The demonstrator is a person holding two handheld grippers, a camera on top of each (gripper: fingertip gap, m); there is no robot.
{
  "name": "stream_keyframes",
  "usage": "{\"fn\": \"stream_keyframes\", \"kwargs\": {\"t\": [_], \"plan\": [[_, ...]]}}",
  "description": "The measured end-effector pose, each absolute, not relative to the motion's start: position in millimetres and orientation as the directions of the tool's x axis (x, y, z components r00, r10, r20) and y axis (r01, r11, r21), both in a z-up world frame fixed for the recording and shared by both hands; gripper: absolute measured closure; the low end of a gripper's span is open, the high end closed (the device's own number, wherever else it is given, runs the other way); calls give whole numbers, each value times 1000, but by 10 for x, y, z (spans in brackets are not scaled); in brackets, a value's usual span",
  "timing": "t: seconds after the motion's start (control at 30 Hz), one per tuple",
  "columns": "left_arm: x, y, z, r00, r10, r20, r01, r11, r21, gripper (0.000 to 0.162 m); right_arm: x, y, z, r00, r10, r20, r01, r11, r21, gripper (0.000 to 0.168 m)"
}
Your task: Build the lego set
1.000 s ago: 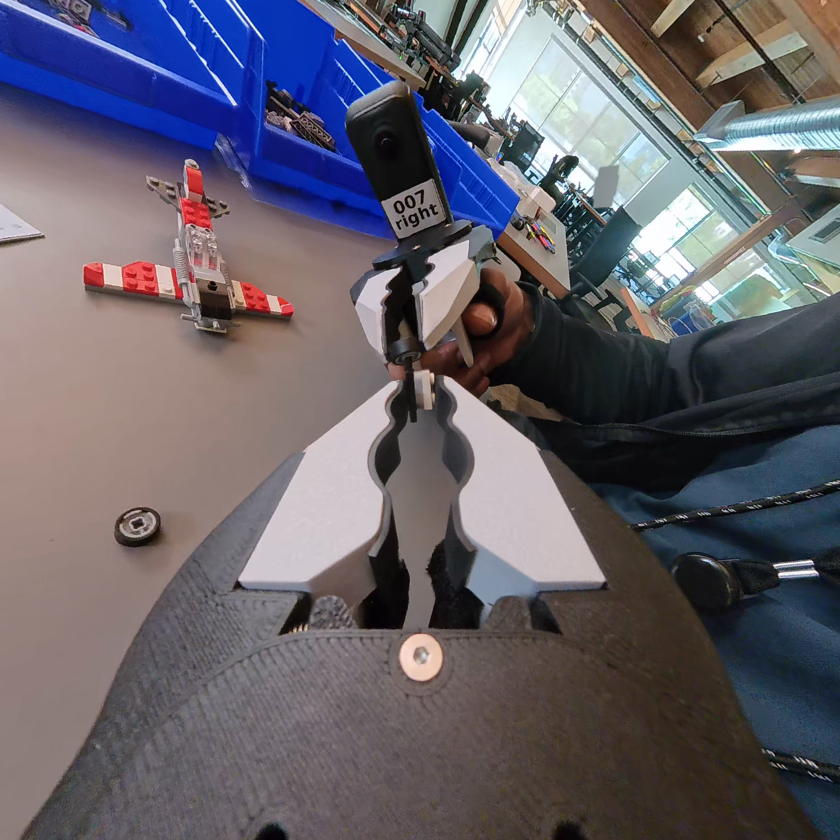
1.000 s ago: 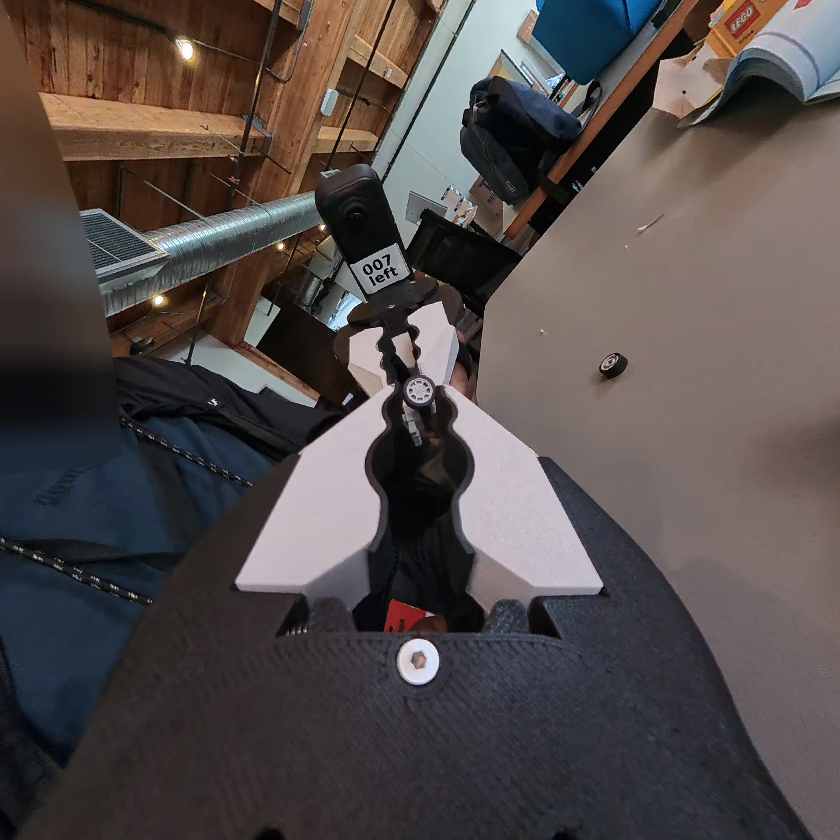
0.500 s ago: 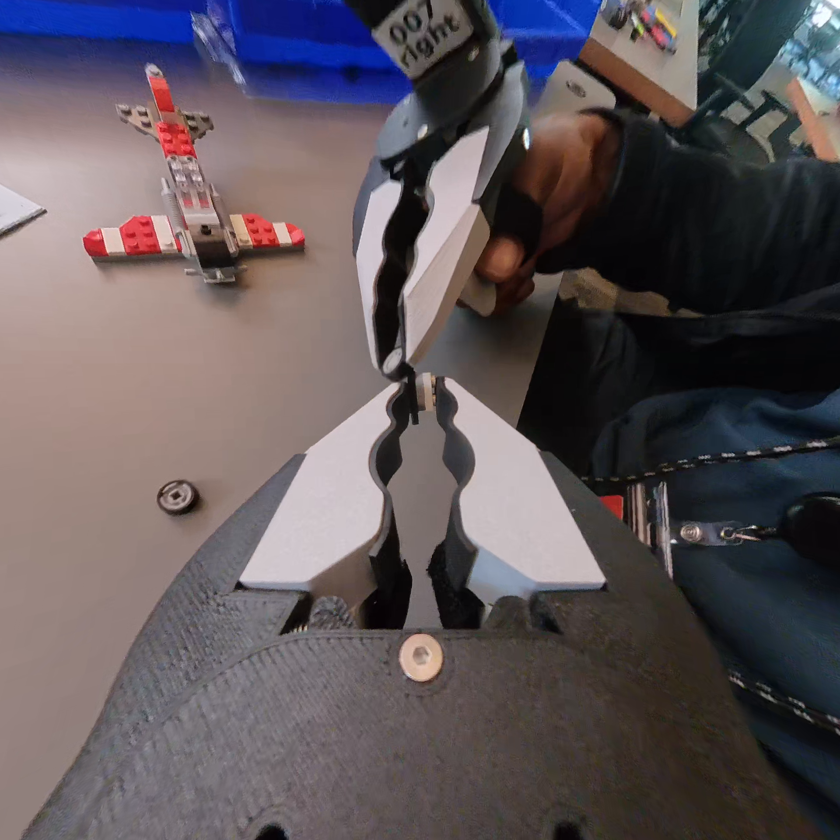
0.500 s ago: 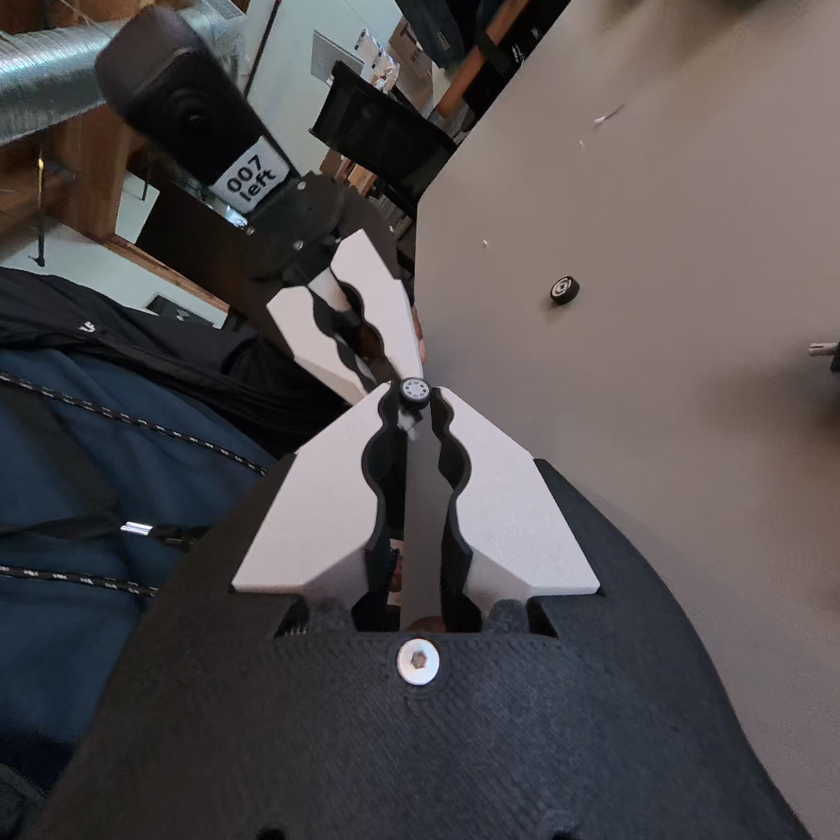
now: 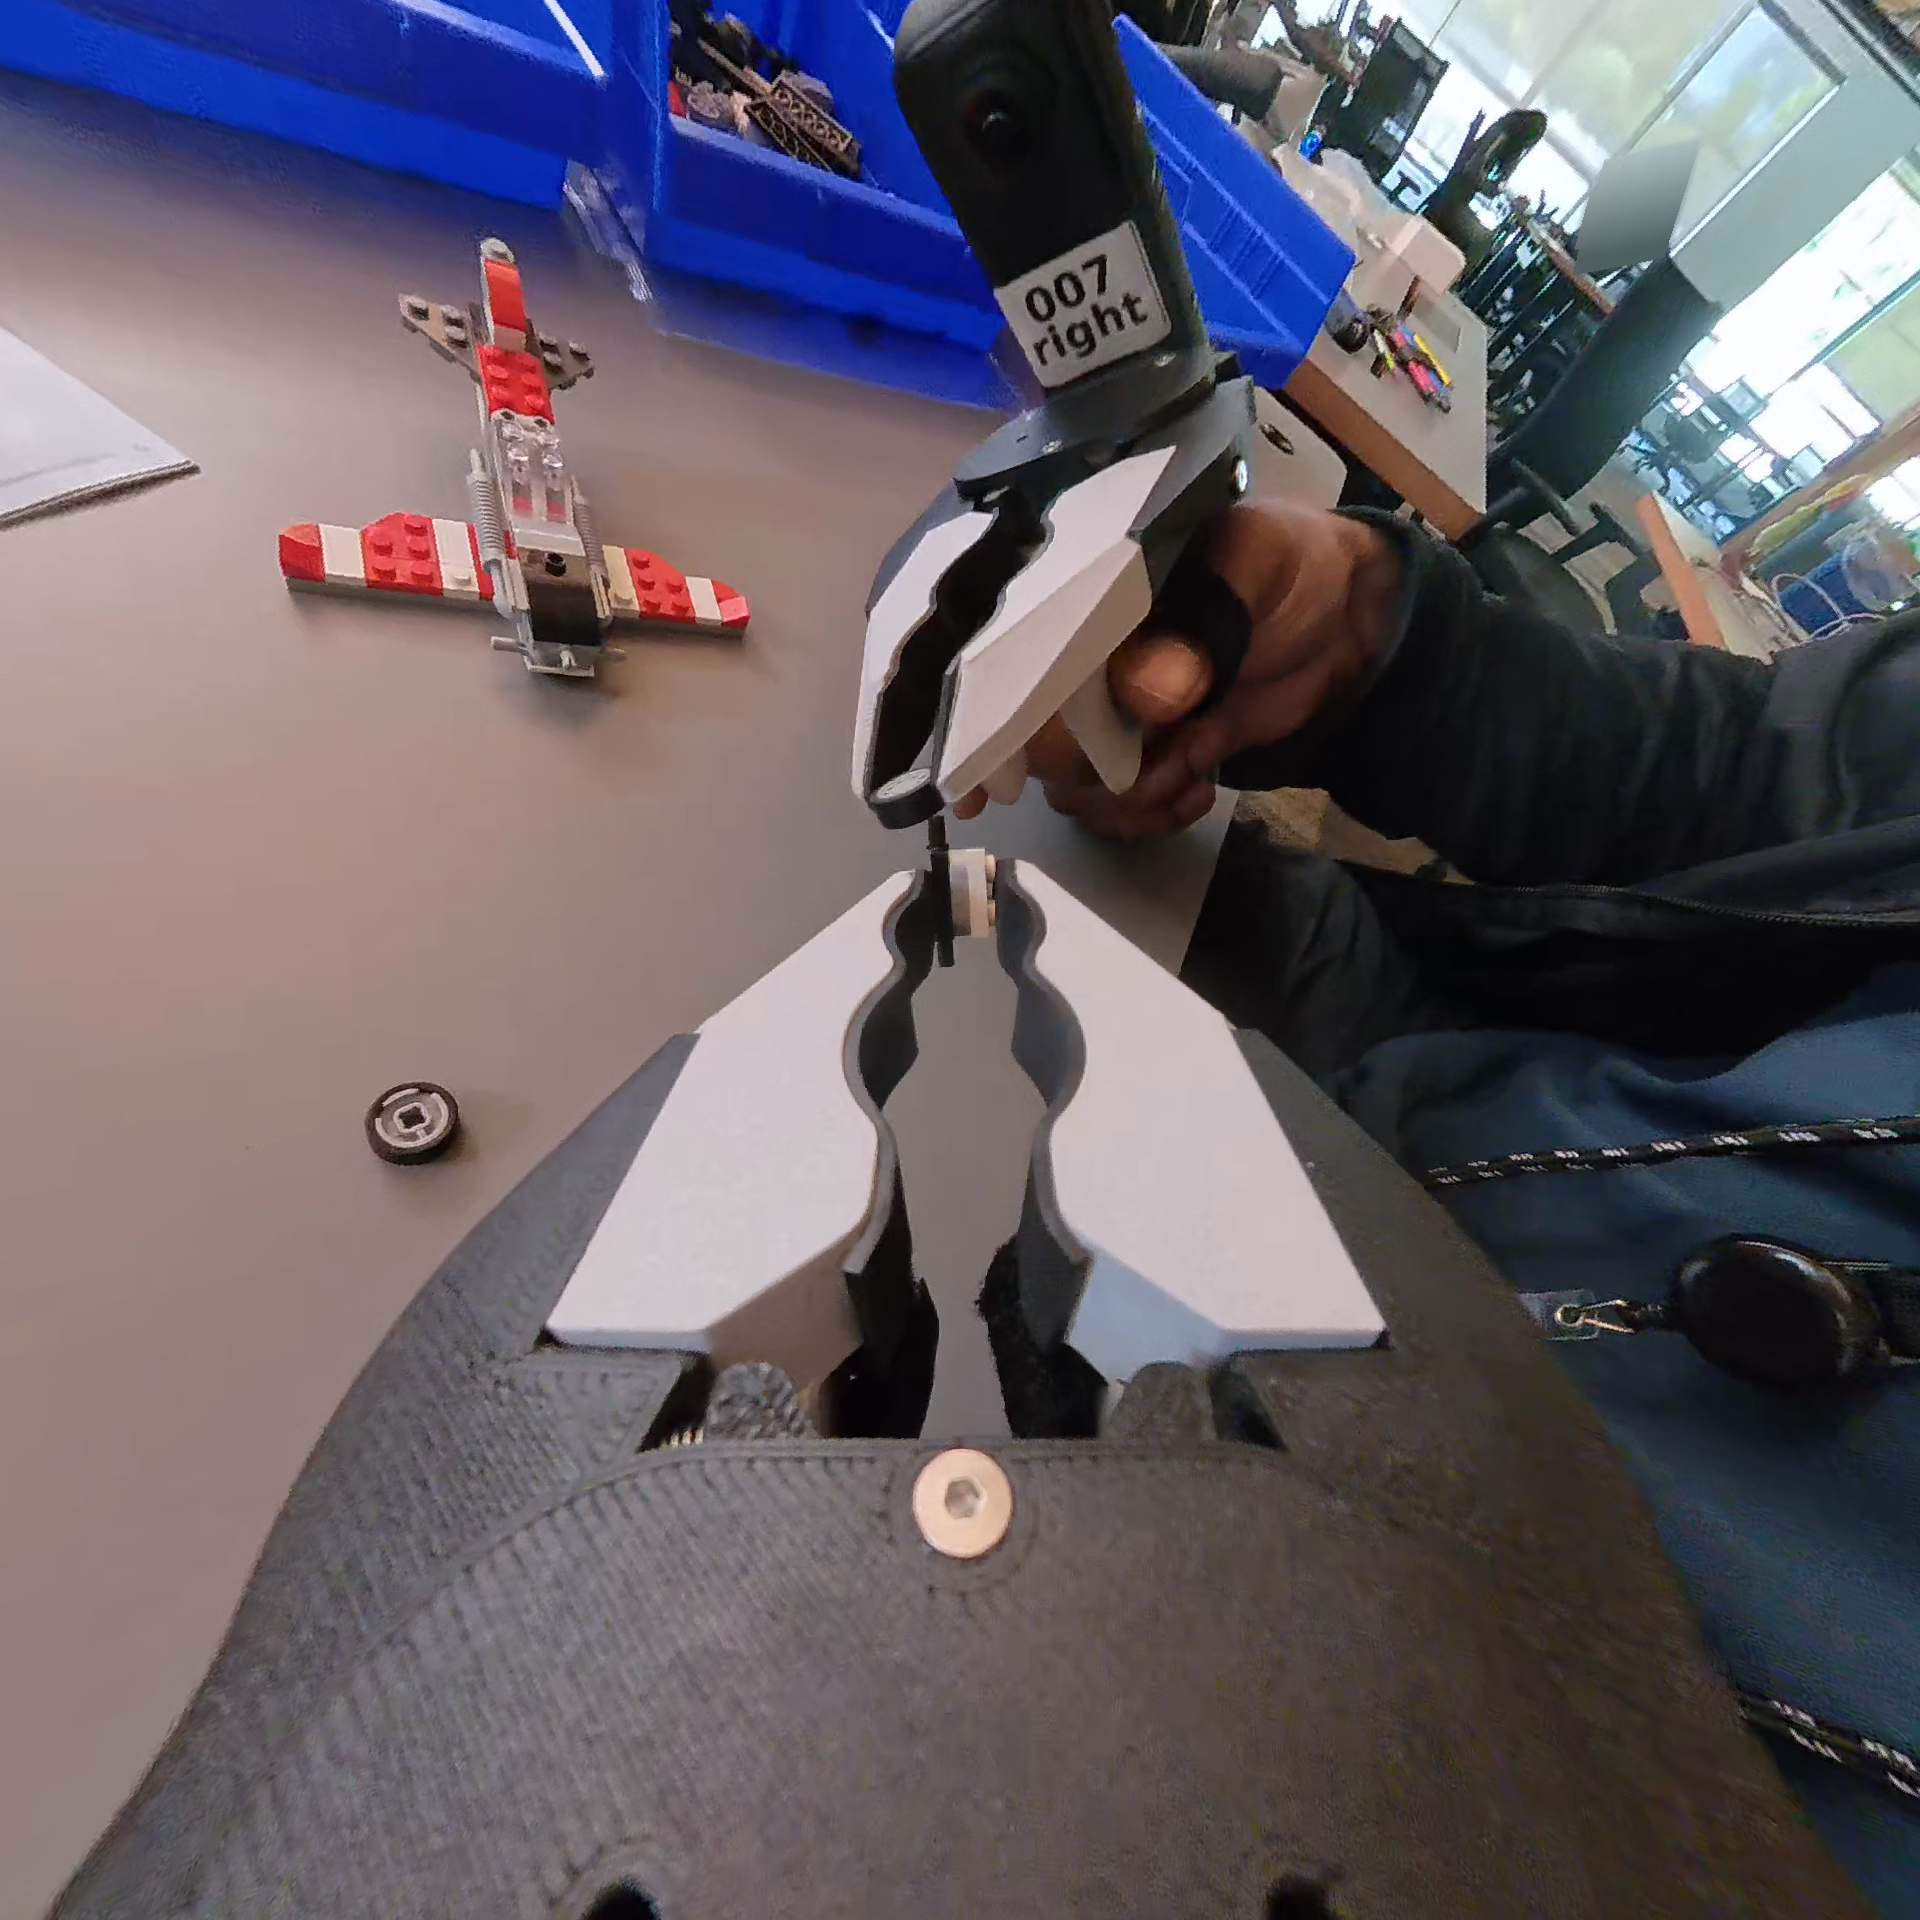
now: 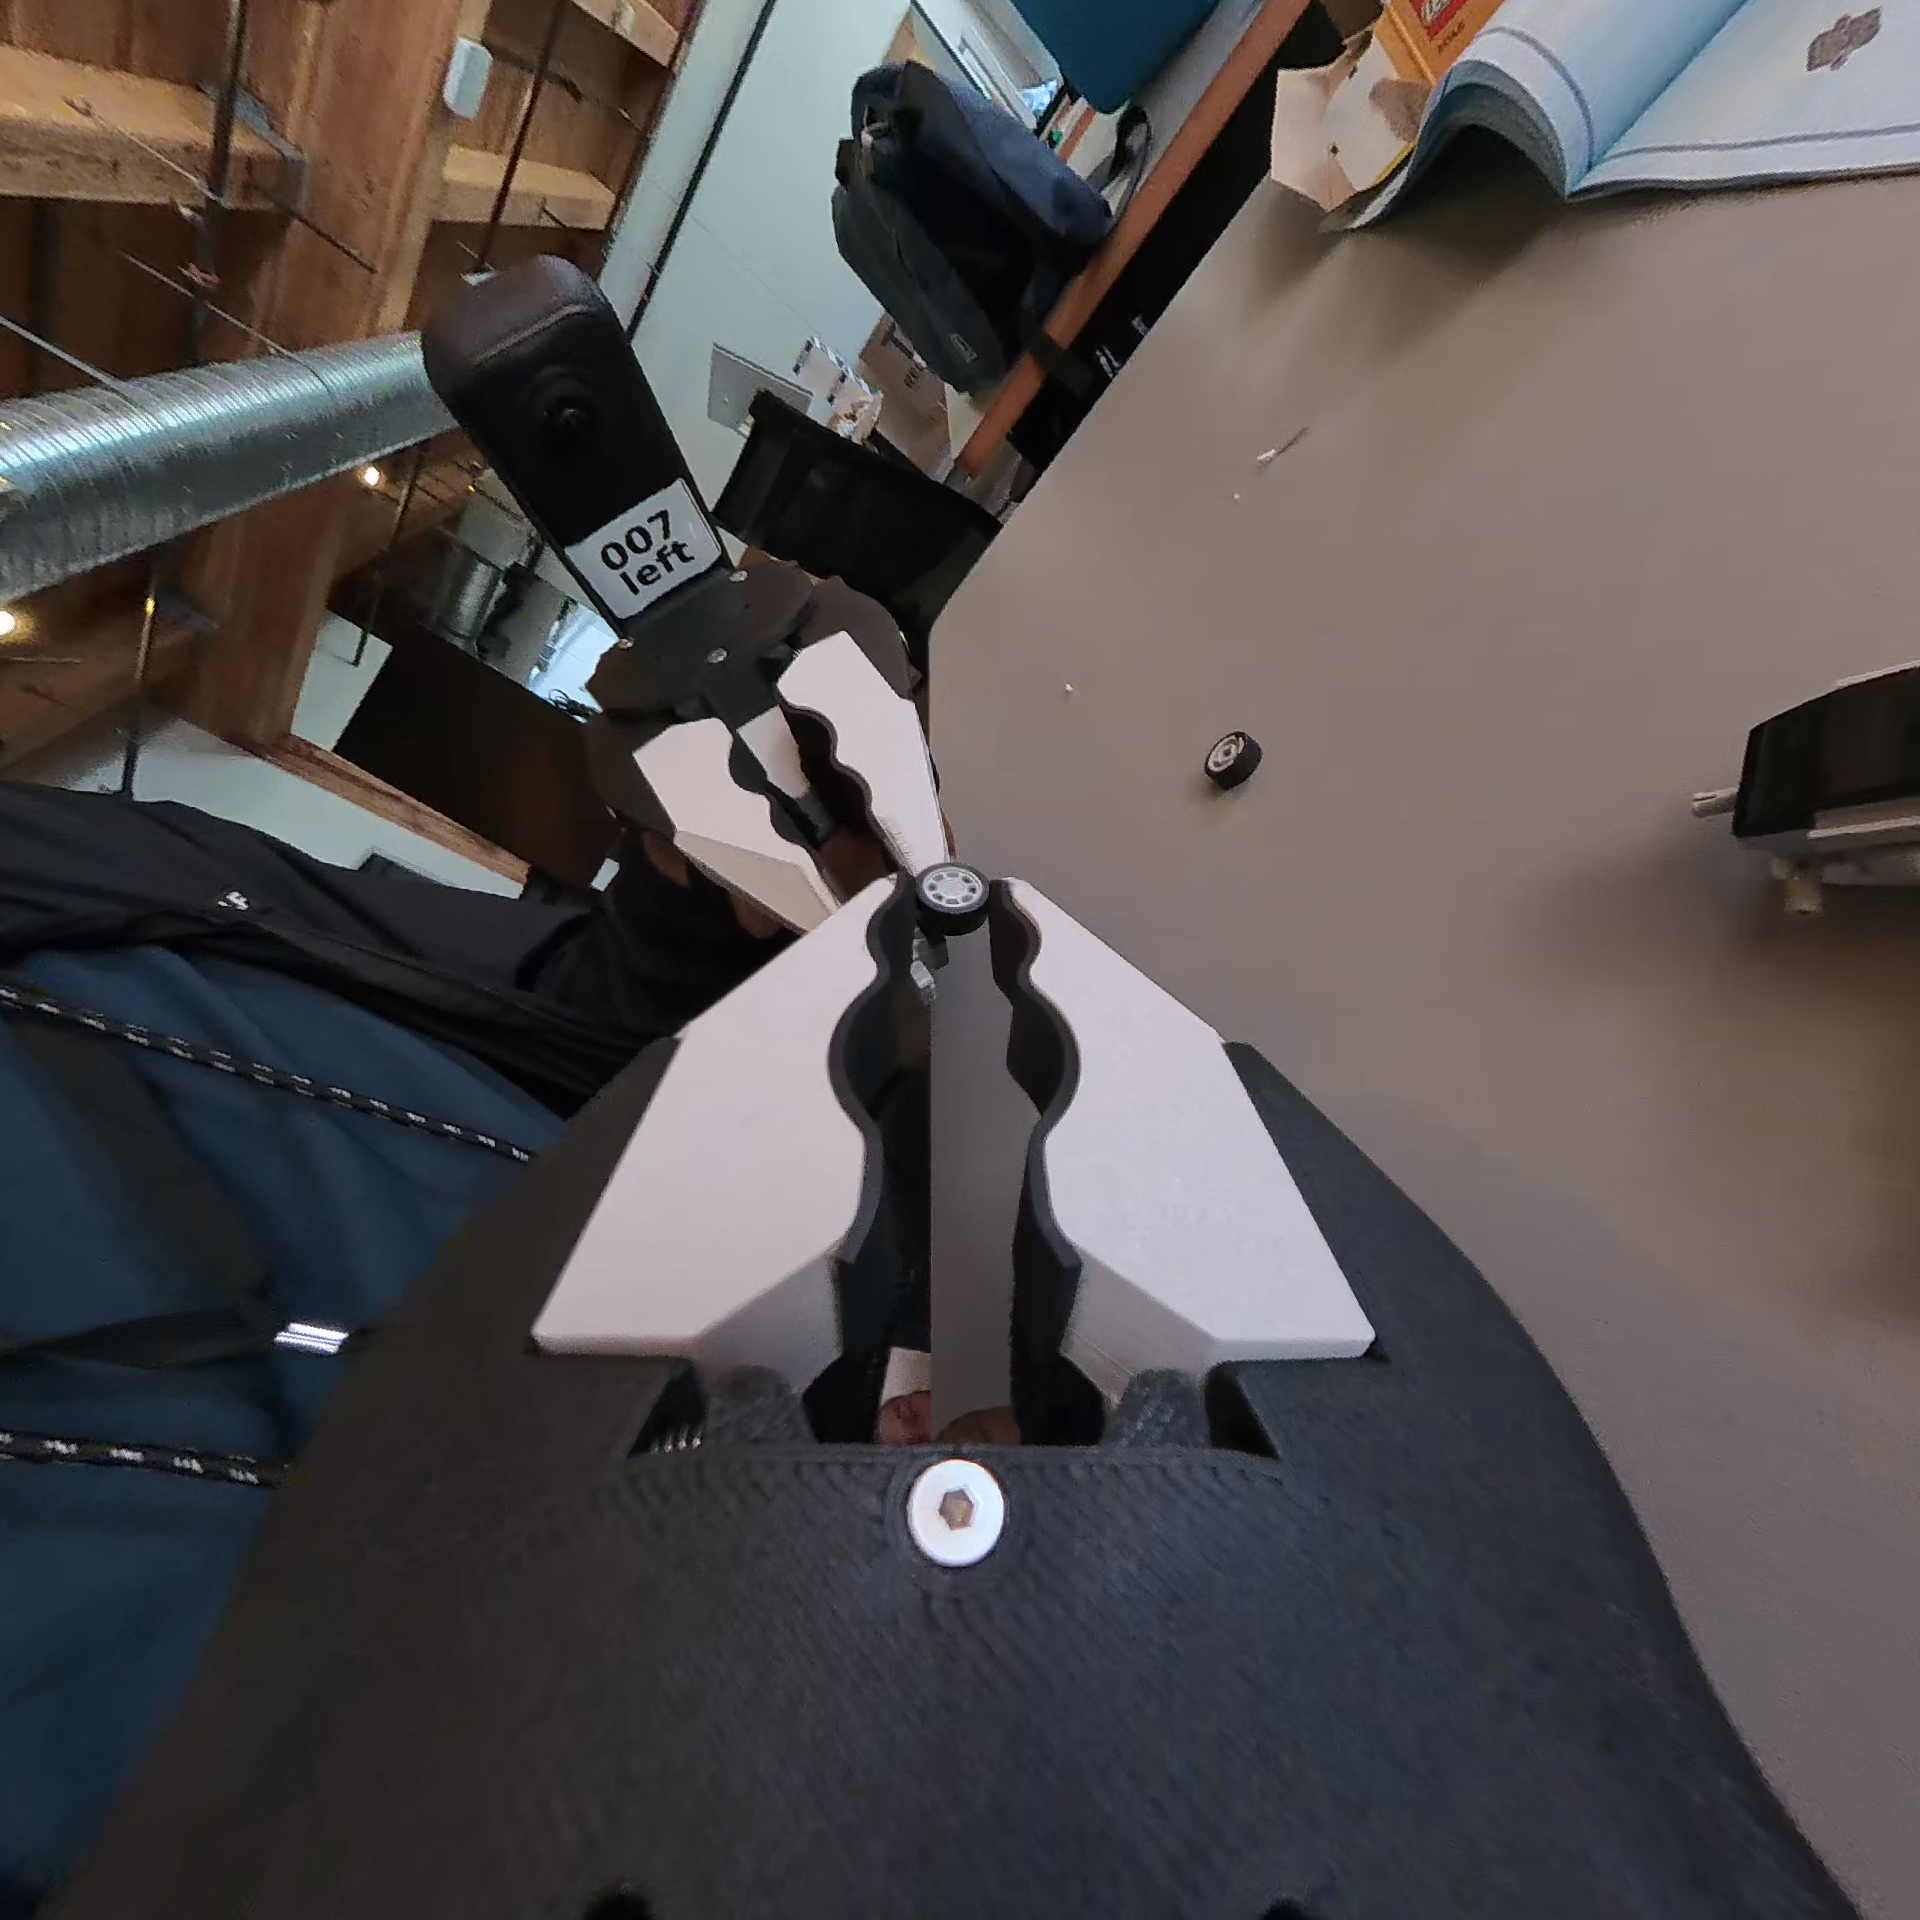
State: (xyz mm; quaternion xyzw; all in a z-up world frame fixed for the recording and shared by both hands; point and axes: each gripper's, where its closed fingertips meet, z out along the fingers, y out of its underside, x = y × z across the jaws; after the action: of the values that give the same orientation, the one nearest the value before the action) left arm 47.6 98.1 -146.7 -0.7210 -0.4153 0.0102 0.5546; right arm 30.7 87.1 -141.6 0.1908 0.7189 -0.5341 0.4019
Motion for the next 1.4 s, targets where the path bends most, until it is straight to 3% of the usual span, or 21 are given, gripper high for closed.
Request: {"fn": "stream_keyframes", "kwargs": {"t": [0.03,0.5,0.87,1.4], "plan": [[475,982,-1453,656,608,448,585,-34,-810,150,306,873,-1401,-596,-160,-787,711,349,-610,154],[438,980,-1362,624,573,531,605,76,-793,151,315,841,-1275,-507,-197,-839,801,253,-543,153],[444,996,-1138,577,325,749,679,318,-662,151,332,852,-1101,-481,-288,-828,826,169,-538,153],[343,961,-985,595,301,745,610,434,-663,151,214,839,-940,-436,-348,-830,888,-16,-460,154]]}}
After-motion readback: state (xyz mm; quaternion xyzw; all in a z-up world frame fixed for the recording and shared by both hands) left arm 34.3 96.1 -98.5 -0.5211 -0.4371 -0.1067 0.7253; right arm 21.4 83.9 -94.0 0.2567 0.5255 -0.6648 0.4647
